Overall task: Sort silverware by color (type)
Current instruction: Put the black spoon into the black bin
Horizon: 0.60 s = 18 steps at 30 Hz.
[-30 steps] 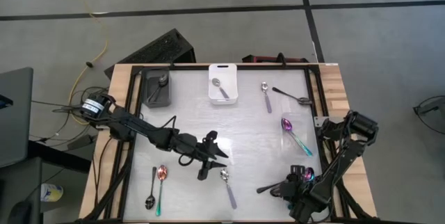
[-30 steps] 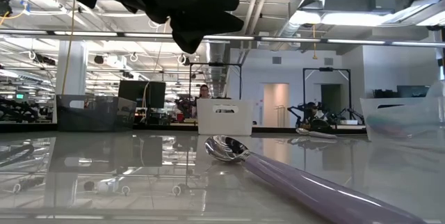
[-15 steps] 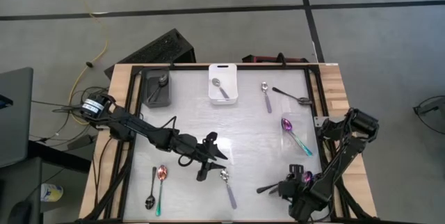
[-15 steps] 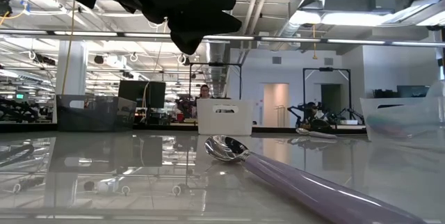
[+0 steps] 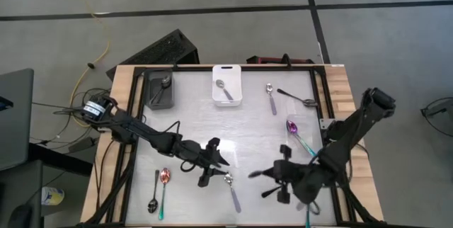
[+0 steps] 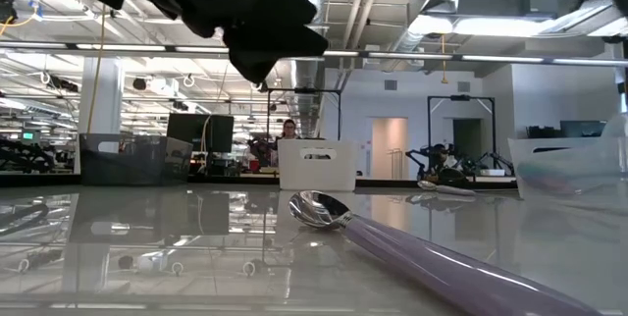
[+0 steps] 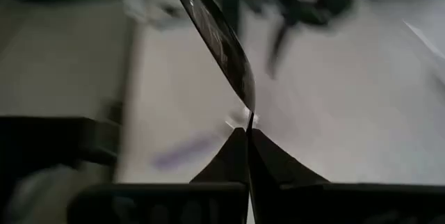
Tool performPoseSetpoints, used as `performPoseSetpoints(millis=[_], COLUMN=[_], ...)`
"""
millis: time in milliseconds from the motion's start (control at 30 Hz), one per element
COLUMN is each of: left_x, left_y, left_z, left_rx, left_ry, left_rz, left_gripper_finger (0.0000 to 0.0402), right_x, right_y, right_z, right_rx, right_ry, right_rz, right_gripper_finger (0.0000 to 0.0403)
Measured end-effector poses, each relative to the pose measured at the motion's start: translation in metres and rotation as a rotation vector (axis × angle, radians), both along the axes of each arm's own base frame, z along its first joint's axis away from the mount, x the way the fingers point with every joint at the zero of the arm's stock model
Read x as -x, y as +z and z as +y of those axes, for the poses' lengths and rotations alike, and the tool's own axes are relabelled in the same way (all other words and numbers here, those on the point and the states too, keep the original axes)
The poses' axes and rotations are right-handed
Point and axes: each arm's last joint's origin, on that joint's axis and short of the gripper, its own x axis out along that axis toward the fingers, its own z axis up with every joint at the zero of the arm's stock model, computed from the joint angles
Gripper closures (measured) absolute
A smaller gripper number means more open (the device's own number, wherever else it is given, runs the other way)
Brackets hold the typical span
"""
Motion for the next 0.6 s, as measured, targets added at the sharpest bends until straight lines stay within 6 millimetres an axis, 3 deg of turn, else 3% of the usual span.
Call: performPoseSetpoints(millis=[100,333,500,600], left_x=[0.003,0.005,-0.001,-0.004], left_y=[-0.001,0.002,0.002,0.000], left_z=[-0.007,-0.021,-0.039,-0.046], left_rx=[-0.007,-0.019,-0.005,0.009], left_ry=[-0.013,-0.061,-0.176,-0.244], left_rz=[0.005,-0.063,-0.297,-0.430], left_gripper_finger=[0.0251,0.0251,0.0251,0.0251], right_x=[-0.003,-0.008,-0.034,-0.056], right_y=[0.014,0.022,0.022,0.017], right_z=[0.002,0.014,0.034,0.033], right_rx=[-0.048,-0.101,-0.082,-0.105], right_ry=[0.069,0.110,0.283,0.330], right_rz=[-0.087,-0.201,-0.392,-0.471], right_gripper_finger=[0.0382,0.0382,0.0382,0.0382])
